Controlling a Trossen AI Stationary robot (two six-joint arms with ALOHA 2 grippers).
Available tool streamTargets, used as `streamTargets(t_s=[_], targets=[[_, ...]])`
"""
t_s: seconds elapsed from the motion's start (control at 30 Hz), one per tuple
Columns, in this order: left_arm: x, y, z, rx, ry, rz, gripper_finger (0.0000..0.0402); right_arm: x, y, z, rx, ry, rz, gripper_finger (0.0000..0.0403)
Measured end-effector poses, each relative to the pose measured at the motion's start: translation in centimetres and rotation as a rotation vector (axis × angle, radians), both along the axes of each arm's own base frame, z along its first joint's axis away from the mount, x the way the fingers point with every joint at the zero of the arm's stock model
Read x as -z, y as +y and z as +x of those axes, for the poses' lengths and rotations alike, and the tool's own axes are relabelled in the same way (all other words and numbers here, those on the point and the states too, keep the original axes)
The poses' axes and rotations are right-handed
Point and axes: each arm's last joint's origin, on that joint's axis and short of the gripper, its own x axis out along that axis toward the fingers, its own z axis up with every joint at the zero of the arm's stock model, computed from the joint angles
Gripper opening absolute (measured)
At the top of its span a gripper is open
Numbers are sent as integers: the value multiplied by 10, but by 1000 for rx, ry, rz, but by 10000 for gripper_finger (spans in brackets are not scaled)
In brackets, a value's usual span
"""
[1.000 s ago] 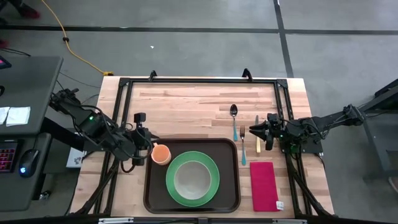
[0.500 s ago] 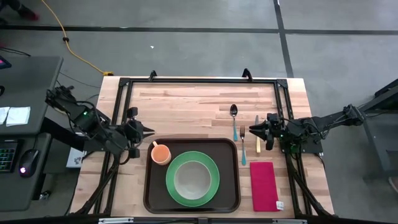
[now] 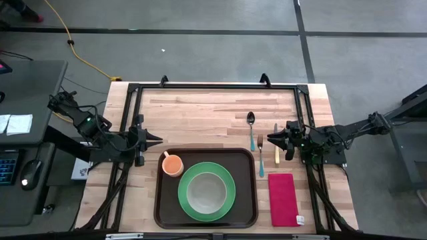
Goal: Set up tray
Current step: Put the red table napkin to the right of the green plate on the brown serving tray
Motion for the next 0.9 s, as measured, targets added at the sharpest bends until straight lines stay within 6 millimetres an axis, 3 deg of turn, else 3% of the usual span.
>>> streamTargets(t_s=[0.67,0.9], targets=[[-1,10,-16,76,-7,77,72,-5,0,1,0,-55,17,83],[24,10,-16,70,-68,24,72,-5,0,1,0,-55,17,83]])
